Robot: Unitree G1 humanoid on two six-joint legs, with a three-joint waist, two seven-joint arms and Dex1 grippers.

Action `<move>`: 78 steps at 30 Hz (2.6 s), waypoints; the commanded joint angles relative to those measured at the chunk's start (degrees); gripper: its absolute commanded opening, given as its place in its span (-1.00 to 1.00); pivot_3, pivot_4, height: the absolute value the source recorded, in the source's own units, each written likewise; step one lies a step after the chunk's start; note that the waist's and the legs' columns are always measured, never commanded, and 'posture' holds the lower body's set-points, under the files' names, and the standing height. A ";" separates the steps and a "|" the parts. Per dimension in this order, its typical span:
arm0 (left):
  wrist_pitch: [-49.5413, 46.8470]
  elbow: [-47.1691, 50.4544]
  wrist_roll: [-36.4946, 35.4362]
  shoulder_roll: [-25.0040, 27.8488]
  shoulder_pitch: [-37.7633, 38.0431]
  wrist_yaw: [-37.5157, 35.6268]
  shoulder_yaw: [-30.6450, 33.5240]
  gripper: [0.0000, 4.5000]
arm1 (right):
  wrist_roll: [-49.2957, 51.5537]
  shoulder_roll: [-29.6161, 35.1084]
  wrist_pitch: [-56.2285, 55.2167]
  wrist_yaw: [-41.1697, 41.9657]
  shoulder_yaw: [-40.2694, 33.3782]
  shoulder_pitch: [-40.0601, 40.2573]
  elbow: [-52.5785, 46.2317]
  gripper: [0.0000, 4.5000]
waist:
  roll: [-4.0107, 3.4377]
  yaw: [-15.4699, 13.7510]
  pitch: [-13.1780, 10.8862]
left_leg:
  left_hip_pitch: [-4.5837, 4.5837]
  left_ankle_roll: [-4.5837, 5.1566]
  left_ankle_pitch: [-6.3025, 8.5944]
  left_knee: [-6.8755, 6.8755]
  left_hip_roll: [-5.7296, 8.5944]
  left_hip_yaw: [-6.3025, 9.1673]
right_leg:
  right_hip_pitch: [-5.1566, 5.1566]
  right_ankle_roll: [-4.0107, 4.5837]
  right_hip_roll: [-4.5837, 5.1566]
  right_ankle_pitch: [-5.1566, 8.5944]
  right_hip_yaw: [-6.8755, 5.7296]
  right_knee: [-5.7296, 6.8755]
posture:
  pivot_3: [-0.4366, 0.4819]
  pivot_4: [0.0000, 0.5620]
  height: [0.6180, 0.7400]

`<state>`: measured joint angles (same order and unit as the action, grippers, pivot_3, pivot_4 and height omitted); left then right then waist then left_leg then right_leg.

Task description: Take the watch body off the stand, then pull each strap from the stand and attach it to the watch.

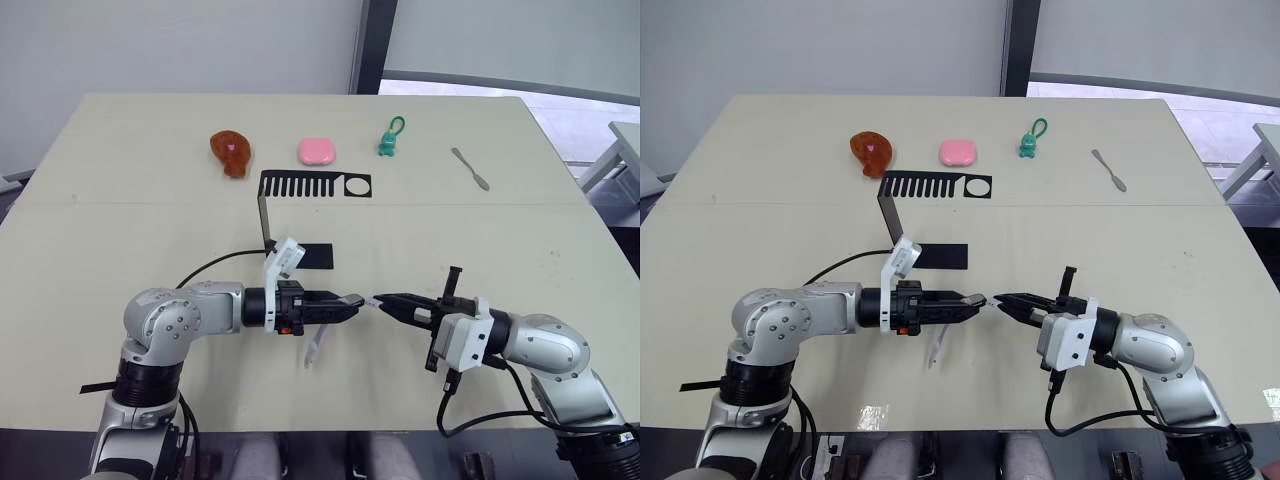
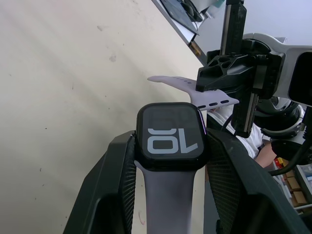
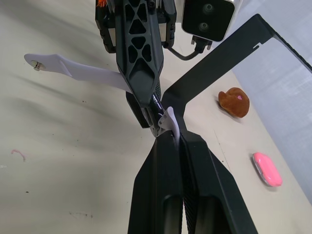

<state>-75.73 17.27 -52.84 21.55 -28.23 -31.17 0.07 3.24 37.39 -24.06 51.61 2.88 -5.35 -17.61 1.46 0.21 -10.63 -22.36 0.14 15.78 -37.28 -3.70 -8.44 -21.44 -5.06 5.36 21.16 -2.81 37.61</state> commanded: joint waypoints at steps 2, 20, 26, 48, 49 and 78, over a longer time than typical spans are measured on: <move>0.13 2.18 -1.95 -1.28 -0.94 -0.58 -0.63 -0.30 | 0.60 0.10 -2.75 -0.23 1.47 0.04 -1.13 -1.00 | 0.00 0.00 0.00 | 0.00 0.00 0.00 0.00 0.00 0.00 | 0.00 0.00 0.00 0.00 0.00 0.00 | -0.05 -0.47 1.00; 0.63 2.05 -1.78 -0.83 -0.72 -1.12 -0.10 -0.30 | 0.41 1.20 -4.30 -0.50 0.52 0.66 0.68 -1.00 | 0.00 0.01 0.00 | 0.00 0.00 0.00 0.00 0.00 0.00 | 0.00 0.00 0.00 0.00 0.00 0.00 | -0.05 -0.47 1.00; 0.54 2.00 -1.73 -0.77 -0.80 -1.11 -0.17 -0.30 | 0.27 1.31 -4.10 -0.65 0.38 0.67 0.27 -1.00 | 0.00 0.00 0.00 | 0.00 0.00 0.00 0.00 0.00 0.00 | 0.00 0.00 0.00 0.00 0.00 0.00 | -0.05 -0.47 1.00; 0.64 1.96 -1.14 -0.81 -0.72 -1.09 -1.00 -0.30 | -0.42 1.29 -4.10 -0.90 0.98 0.09 0.42 -1.00 | 0.00 0.01 0.00 | 0.00 0.00 0.00 0.00 0.00 0.00 | 0.00 0.00 0.00 0.00 0.00 0.00 | -0.05 -0.47 1.00; 0.61 1.96 -1.10 -0.81 -0.75 -1.06 -1.03 -0.30 | -0.48 1.27 -4.05 -0.93 1.01 0.00 0.42 -1.00 | 0.00 0.01 0.00 | 0.00 0.00 0.00 0.00 0.00 0.00 | 0.00 0.00 0.00 0.00 0.00 0.00 | -0.05 -0.47 1.00; 0.09 2.18 -0.64 -1.45 -1.28 -0.12 -1.92 -0.30 | -1.71 0.71 -4.36 -1.66 1.84 -1.14 1.76 -1.00 | 0.00 0.00 0.00 | 0.00 0.00 0.00 -0.01 0.00 0.00 | 0.00 0.00 0.00 0.00 0.00 0.00 | -0.05 -0.47 1.00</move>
<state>-76.00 17.28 -52.31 21.21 -28.51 -30.79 -0.55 0.90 38.62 -27.16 51.31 4.05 -5.83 -14.12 1.46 0.21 -10.63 -22.36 0.14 15.78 -37.29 -3.70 -8.44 -21.44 -5.06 5.36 21.16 -2.80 37.61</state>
